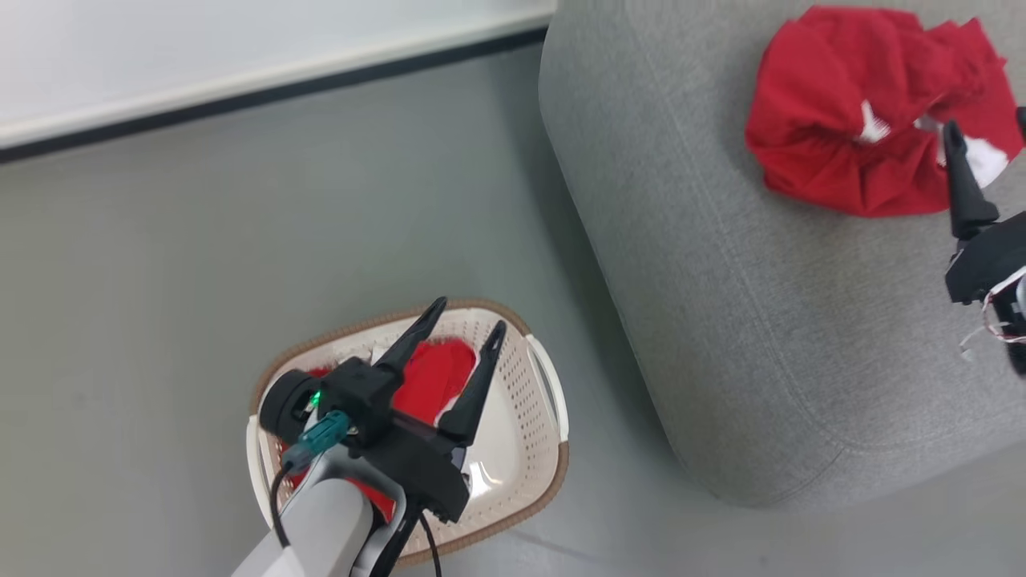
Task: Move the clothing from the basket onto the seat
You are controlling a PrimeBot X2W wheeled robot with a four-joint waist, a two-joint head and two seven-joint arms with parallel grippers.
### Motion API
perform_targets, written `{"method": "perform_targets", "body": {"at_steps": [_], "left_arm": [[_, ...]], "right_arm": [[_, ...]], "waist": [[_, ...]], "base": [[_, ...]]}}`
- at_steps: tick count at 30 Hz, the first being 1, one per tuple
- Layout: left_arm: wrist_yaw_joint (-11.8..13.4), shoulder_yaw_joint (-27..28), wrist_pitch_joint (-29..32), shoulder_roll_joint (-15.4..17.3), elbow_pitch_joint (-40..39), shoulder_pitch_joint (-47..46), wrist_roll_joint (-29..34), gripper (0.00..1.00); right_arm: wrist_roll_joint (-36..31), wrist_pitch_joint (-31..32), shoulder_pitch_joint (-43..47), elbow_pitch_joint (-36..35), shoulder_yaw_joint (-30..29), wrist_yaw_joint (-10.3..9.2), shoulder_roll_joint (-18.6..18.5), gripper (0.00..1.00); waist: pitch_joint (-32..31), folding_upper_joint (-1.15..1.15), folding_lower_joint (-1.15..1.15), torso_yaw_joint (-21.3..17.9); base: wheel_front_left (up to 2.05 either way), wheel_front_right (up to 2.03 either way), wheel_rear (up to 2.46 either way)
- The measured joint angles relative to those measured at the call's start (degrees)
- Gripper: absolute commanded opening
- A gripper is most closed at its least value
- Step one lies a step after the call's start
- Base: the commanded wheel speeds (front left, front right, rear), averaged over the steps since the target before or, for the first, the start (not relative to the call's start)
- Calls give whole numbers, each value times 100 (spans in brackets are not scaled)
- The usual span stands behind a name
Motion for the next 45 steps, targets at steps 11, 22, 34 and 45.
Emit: {"method": "perform_targets", "body": {"at_steps": [11,22,34,45], "left_arm": [[207,454,-152,-30,170,431,-299,100],[520,1101,-199,203,259,1297,-475,100],[757,1826,-201,469,-193,2416,-475,100],[804,2096,-201,438,-719,3031,-312,100]], "right_arm": [[100,1,689,-850,-98,0,400,100],[175,0,2015,-1711,-183,-265,845,100],[142,0,3515,-2900,-182,-726,1116,100],[-7,1,4603,-3667,-203,-1098,1156,100]], "waist": [[-788,-1,0,142],[-1645,-1,0,551],[-2400,-1,0,943],[-2631,1,0,967]], "base": [[0,0,0],[0,0,0],[0,0,0],[0,0,0]]}}
